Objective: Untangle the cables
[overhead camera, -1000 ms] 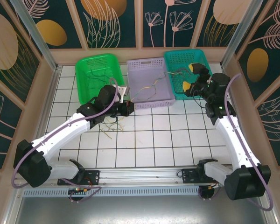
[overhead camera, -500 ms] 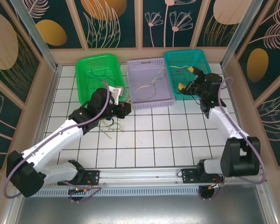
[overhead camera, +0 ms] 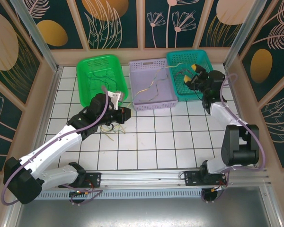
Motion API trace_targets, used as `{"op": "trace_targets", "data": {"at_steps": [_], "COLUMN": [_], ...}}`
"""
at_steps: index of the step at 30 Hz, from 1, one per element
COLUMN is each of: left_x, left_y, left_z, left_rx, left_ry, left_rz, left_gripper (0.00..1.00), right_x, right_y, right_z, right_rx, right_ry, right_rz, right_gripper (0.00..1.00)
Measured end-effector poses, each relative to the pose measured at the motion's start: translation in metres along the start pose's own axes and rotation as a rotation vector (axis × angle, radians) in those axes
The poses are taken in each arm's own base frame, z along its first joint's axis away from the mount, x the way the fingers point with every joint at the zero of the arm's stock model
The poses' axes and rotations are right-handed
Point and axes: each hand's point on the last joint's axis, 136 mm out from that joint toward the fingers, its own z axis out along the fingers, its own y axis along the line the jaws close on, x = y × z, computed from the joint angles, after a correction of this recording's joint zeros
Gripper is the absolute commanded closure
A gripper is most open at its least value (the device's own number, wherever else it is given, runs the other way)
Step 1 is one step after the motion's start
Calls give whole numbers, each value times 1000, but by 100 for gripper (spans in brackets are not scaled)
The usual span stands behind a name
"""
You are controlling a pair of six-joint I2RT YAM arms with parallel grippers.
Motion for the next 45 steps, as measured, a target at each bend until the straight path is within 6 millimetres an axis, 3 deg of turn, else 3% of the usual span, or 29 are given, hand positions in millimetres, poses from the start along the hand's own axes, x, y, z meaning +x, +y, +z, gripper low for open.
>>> {"op": "trace_targets", "data": {"at_steps": [3, 6, 11, 15, 21, 28, 32, 36, 45], "left_x": [0, 0, 1, 0, -7, 1, 5, 10, 3], "left_y": [0, 0, 1, 1, -1, 5, 8, 9, -3], "left_z": [0, 0, 0, 0, 0, 7, 9, 6, -16], "left_rx": [0, 0, -2, -5, 4, 1, 1, 8, 48], "left_ry": [0, 0, 1, -6, -33, -22, -18, -19, -79], "left_rz": [0, 0, -1, -6, -7, -10, -11, -10, 5], "left_gripper": [100, 100, 100, 100, 100, 100, 100, 100, 100], "right_x": [-5, -10, -11, 1, 30, 57, 54, 46, 15], "right_y": [4, 3, 3, 1, -22, -14, 1, 12, -10], "right_z": [4, 7, 12, 10, -10, -13, -6, 17, 52], "right_rx": [-15, -15, -6, 1, 50, 16, -32, -57, -16], "right_ry": [-2, -7, 2, 33, 84, 103, 72, 46, -21], "right_rz": [-3, -1, 1, -6, -9, -33, -39, -40, -21], "right_gripper": [48, 44, 23, 14, 10, 9, 10, 12, 18]}}
